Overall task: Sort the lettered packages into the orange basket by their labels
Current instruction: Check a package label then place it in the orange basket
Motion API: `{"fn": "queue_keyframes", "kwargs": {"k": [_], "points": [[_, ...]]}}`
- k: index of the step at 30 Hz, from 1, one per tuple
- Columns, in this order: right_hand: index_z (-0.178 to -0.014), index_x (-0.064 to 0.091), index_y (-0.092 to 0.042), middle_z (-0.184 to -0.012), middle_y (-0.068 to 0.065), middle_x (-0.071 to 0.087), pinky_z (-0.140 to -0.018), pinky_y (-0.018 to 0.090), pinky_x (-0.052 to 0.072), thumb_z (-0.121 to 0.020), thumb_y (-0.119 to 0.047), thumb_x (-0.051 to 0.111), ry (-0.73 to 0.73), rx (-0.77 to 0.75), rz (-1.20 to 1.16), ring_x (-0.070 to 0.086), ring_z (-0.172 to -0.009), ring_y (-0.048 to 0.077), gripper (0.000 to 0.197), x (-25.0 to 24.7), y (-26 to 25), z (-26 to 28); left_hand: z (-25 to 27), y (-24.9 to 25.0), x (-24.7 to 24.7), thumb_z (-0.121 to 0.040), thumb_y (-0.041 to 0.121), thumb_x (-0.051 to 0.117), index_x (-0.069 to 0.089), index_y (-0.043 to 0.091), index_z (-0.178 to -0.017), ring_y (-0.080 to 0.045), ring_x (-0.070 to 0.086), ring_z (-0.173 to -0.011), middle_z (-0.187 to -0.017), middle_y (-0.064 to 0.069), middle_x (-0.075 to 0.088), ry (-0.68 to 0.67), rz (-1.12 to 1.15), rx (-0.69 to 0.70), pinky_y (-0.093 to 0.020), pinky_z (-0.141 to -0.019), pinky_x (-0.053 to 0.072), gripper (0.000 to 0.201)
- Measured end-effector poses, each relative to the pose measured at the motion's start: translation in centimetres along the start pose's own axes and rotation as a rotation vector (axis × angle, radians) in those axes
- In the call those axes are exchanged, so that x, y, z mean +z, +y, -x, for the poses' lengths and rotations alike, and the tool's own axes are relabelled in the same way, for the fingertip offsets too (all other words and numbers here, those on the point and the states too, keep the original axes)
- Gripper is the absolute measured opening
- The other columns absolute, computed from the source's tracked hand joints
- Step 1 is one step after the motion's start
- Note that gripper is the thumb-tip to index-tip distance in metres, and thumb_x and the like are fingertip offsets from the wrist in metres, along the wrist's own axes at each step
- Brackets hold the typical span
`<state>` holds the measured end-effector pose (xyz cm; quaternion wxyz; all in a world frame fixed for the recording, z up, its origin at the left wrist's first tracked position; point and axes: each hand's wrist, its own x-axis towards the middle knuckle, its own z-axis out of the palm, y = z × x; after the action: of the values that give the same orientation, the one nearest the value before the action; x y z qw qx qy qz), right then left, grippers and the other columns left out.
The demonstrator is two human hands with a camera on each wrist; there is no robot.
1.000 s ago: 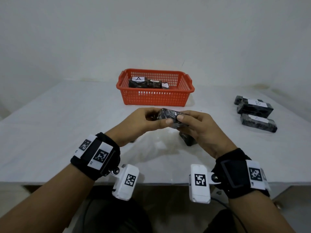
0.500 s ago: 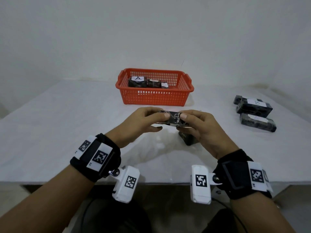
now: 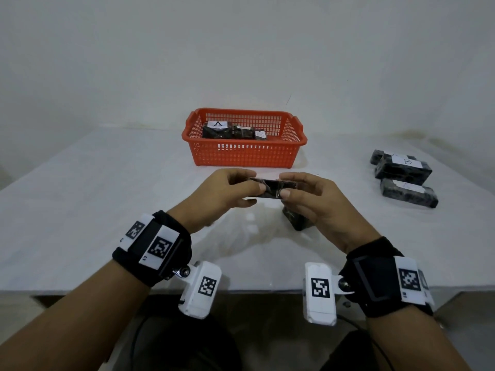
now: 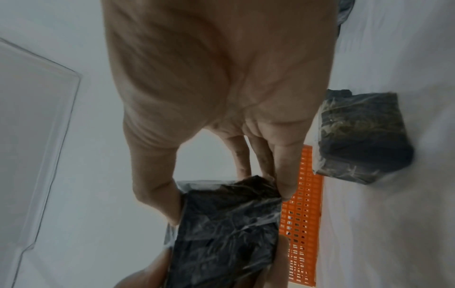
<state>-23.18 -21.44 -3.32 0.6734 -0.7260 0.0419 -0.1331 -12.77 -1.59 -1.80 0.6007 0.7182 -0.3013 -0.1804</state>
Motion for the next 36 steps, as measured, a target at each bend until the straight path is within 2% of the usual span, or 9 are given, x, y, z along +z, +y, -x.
{"fn": "queue_keyframes", "kwargs": {"k": [7,16,19,22,24,26,29,32,36], "points": [[-0.123,0.072,-0.013,-0.114,-0.003,0.078,-0.094,0.026,0.054,-0.073,-0.028,0.08,-0.022,-0.038,0.062,0.074,-0.104,0.009,0.053,-0.6,0.0,0.6,0.1,-0.5,-0.5,-0.062,0.055,0.084,0.057,0.011,-0.142,-0.016,0.07,-0.117,-0.127,-0.002,0.071,-0.074,-0.126,-0.019,-0.04,-0.106,0.055,0.095],[-0.127,0.07,-0.022,-0.126,-0.005,0.074,-0.102,0.028,0.052,-0.065,-0.042,0.09,-0.006,-0.091,0.151,0.068,-0.121,0.01,0.069,-0.6,0.2,0.7,0.8,-0.4,-0.2,-0.061,0.046,0.09,0.052,0.017,-0.145,-0.001,0.064,-0.121,-0.13,0.008,0.069,-0.049,-0.181,0.024,-0.034,-0.11,0.051,0.097],[-0.138,0.061,-0.019,-0.134,0.0,0.07,-0.093,0.035,0.06,-0.078,-0.039,0.083,0.007,0.002,-0.008,0.071,-0.118,0.018,0.067,0.1,0.1,0.5,0.5,-0.4,-0.1,-0.057,0.039,0.097,0.051,0.02,-0.143,-0.003,0.064,-0.122,-0.133,0.007,0.067,-0.003,-0.165,0.061,-0.034,-0.105,0.055,0.099],[-0.137,0.061,-0.013,-0.117,0.008,0.077,-0.068,0.038,0.063,-0.094,-0.032,0.075,0.108,0.097,-0.023,0.079,-0.09,0.025,0.049,0.7,-0.6,0.1,0.6,-0.3,-0.2,-0.06,0.023,0.1,0.046,0.021,-0.148,-0.003,0.063,-0.124,-0.141,0.004,0.061,-0.053,-0.116,0.069,-0.031,-0.102,0.057,0.103],[-0.131,0.065,-0.014,-0.11,0.007,0.079,-0.063,0.036,0.06,-0.093,-0.021,0.076,0.156,0.088,0.051,0.078,-0.085,0.023,0.04,0.6,-0.5,-0.1,0.7,-0.1,0.1,-0.061,0.034,0.099,0.045,0.023,-0.15,-0.003,0.058,-0.131,-0.143,0.008,0.06,-0.074,-0.087,0.082,-0.03,-0.101,0.057,0.105],[-0.127,0.066,-0.019,-0.115,0.006,0.078,-0.072,0.04,0.062,-0.089,-0.014,0.08,0.165,0.04,0.039,0.078,-0.095,0.025,0.041,0.6,-0.5,0.1,0.8,0.2,0.7,-0.075,0.045,0.088,0.051,0.024,-0.147,-0.006,0.064,-0.125,-0.137,0.009,0.065,-0.031,-0.035,0.083,-0.029,-0.095,0.059,0.084],[-0.125,0.063,-0.02,-0.121,0.008,0.074,-0.079,0.046,0.065,-0.086,-0.003,0.081,0.137,-0.054,0.044,0.078,-0.095,0.031,0.047,0.9,-0.6,0.4,0.5,0.0,1.6,-0.096,0.02,0.072,0.067,0.014,-0.13,-0.018,0.075,-0.108,-0.118,0.0,0.077,0.109,-0.002,0.107,-0.033,-0.089,0.063,0.034],[-0.122,0.063,-0.022,-0.121,0.009,0.074,-0.084,0.047,0.064,-0.088,-0.008,0.08,0.124,-0.102,0.048,0.076,-0.097,0.036,0.041,1.0,-0.9,0.8,0.4,-0.6,1.5,-0.094,0.008,0.073,0.071,0.01,-0.123,-0.016,0.076,-0.104,-0.112,-0.002,0.079,0.151,-0.028,0.165,-0.039,-0.096,0.061,0.028],[-0.123,0.066,-0.018,-0.107,-0.003,0.078,-0.085,0.035,0.061,-0.096,-0.045,0.066,0.13,0.023,0.009,0.076,-0.099,0.029,0.038,0.8,-1.4,1.1,0.7,0.1,1.2,-0.091,0.005,0.076,0.068,0.011,-0.122,-0.015,0.074,-0.109,-0.116,-0.002,0.077,0.141,-0.026,0.242,-0.037,-0.098,0.06,0.032]]}}
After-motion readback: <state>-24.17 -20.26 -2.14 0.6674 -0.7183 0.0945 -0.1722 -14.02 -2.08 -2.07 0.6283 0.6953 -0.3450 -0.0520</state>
